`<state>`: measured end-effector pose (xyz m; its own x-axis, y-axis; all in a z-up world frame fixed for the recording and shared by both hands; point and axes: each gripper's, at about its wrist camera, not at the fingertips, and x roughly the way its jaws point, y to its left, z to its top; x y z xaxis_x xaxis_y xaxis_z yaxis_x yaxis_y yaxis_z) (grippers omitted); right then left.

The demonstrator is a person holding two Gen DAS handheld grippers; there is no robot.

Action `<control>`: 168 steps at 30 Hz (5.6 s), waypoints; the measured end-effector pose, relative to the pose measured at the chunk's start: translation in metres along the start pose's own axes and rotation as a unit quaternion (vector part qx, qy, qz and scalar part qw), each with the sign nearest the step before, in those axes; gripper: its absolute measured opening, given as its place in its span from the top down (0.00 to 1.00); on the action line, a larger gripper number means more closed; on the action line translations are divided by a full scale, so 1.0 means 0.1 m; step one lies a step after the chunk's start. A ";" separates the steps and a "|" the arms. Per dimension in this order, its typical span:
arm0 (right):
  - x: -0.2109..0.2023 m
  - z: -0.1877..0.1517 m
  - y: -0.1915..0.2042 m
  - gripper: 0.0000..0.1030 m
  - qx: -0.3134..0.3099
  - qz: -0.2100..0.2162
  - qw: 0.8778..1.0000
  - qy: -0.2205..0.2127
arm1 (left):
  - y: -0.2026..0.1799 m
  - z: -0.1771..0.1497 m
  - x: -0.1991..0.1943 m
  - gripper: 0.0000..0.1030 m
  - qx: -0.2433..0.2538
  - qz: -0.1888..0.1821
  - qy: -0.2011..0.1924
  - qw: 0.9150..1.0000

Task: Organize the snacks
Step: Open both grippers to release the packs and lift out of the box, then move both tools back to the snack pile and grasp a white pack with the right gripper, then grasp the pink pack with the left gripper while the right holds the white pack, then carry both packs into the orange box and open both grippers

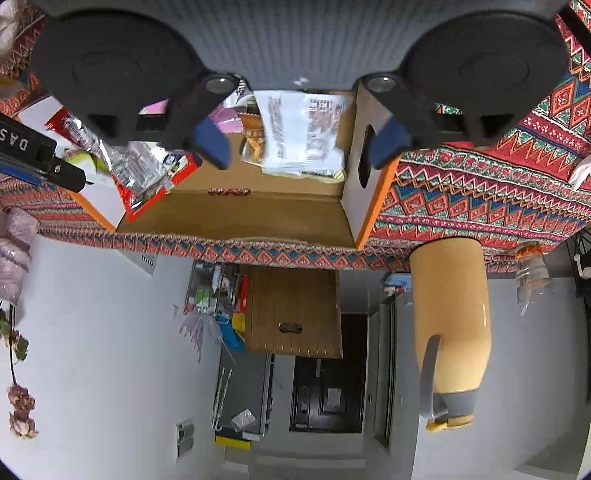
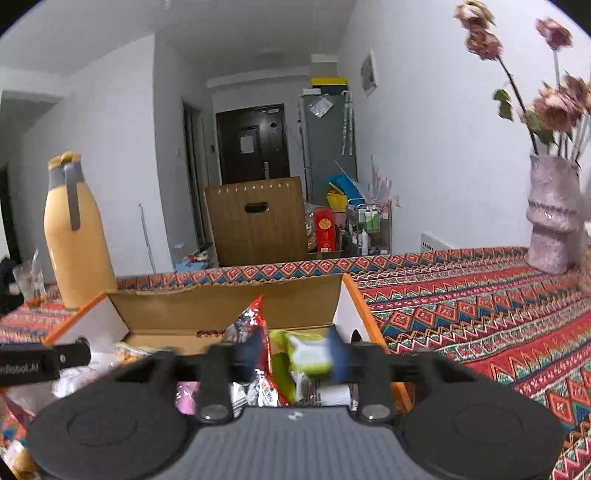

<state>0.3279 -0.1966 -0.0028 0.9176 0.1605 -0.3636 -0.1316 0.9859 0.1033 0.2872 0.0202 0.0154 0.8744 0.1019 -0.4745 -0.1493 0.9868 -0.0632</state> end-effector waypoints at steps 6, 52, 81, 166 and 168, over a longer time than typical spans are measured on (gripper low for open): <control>-0.06 0.01 -0.05 0.01 0.017 0.005 1.000 -0.005 | 0.02 0.01 -0.05 0.00 -0.011 0.003 -0.010 1.000; -1.73 -0.80 0.51 0.00 -0.056 0.034 0.992 0.111 | 0.46 -0.86 -1.63 0.00 0.009 0.011 0.043 0.999; -2.13 -1.45 0.48 0.35 -0.056 0.010 0.990 0.127 | 0.28 -1.29 -2.06 0.00 0.006 -0.008 0.053 0.999; -2.15 -1.04 -0.35 0.62 -0.034 0.035 0.998 0.033 | -0.57 -1.16 -1.46 0.39 0.079 -0.050 0.084 0.992; -2.15 -1.01 -0.33 0.62 -0.037 0.033 0.998 0.028 | -0.55 -1.11 -1.49 0.39 0.080 -0.050 0.075 0.993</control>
<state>0.0967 -0.2588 -0.0209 0.8835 0.2256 -0.4105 -0.2201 0.9736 0.0611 0.1134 -0.0638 -0.0081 0.8005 -0.0062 -0.5993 0.0216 0.9996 0.0185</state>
